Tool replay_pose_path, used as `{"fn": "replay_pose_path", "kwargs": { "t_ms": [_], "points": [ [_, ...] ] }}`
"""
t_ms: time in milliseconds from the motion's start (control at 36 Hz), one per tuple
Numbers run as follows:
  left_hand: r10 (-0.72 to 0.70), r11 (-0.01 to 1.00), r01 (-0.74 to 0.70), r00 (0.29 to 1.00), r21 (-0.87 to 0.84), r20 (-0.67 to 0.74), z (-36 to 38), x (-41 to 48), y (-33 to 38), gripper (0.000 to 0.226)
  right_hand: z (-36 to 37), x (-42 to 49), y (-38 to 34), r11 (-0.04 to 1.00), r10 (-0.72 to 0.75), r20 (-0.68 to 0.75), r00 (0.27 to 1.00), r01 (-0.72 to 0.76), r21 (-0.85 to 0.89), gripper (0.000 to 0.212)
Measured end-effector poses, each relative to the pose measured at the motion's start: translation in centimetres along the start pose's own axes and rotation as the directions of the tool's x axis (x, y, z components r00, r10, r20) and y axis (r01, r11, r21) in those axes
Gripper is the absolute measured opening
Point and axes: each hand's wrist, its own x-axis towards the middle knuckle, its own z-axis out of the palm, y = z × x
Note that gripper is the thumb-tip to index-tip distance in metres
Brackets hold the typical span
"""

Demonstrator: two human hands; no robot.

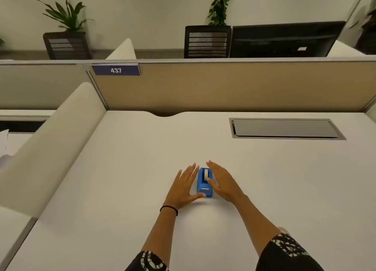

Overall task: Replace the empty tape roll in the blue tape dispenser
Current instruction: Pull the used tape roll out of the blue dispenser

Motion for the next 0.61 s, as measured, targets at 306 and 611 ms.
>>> {"fn": "replay_pose_path", "kwargs": {
  "t_ms": [306,611],
  "points": [
    [-0.087,0.948,0.111,0.992,-0.298,0.095,1.7,1.0,0.4,0.113,-1.0,0.8,-1.4,0.993,0.109,0.113,0.988,-0.114,0.041,0.054],
    [-0.166,0.926,0.156,0.986,-0.345,-0.001,3.7,1.1,0.8,0.113,-1.5,1.6,-1.9,0.994,0.109,0.126,0.986,-0.110,-0.001,0.048]
  ]
}}
